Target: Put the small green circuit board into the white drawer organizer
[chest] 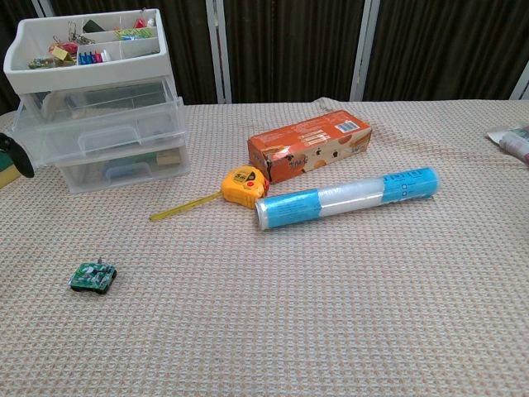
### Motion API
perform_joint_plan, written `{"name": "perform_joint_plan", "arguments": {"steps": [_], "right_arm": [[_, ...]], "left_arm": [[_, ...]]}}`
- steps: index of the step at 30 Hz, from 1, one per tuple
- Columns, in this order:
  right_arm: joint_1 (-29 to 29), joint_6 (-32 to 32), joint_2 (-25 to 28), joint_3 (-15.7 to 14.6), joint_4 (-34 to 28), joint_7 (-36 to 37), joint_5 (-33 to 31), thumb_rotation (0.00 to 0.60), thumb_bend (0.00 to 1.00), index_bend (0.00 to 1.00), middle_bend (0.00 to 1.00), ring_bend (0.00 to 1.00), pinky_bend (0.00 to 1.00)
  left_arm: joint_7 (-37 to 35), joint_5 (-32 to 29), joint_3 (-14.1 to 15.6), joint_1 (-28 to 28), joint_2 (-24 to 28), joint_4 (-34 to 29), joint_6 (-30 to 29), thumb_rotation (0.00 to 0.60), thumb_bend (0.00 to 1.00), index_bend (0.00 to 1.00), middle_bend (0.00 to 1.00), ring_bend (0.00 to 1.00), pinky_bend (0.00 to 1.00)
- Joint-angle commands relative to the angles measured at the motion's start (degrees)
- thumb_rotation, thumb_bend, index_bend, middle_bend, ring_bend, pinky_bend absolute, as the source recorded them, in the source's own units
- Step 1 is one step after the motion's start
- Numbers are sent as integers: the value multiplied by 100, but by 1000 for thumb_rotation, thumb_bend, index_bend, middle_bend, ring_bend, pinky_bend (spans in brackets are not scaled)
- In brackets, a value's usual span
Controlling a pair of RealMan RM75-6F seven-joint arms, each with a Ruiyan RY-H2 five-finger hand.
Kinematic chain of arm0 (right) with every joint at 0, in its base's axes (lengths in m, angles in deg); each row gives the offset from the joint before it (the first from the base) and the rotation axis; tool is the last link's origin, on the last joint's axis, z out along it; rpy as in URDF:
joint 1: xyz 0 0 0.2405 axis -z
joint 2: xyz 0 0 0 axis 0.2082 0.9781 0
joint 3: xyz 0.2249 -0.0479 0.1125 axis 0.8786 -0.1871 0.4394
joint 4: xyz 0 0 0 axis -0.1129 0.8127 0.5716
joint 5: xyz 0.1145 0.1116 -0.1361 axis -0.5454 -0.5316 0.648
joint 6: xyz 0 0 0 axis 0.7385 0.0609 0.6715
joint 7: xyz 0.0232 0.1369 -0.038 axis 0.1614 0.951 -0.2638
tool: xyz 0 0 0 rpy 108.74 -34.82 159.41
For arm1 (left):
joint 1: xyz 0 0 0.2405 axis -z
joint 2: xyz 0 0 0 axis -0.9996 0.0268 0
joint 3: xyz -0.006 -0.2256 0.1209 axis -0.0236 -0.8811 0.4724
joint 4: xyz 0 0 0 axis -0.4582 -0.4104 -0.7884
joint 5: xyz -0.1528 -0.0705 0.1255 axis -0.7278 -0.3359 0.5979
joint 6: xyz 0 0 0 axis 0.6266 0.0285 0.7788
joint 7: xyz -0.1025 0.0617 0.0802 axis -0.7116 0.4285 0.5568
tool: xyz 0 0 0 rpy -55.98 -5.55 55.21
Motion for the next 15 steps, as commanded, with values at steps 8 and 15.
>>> {"name": "perform_joint_plan", "arguments": {"steps": [8, 15], "right_arm": [[-1, -9, 3, 2, 1, 21, -10, 600, 12, 9, 0, 0, 0], [-1, -6, 9, 2, 4, 50, -5, 600, 11, 9, 0, 0, 0]], "left_arm": [[889, -456, 32, 200, -688, 555, 339, 600, 0, 239, 956, 897, 674], [1068, -221, 59, 202, -992, 794, 247, 600, 0, 188, 769, 731, 600]]}}
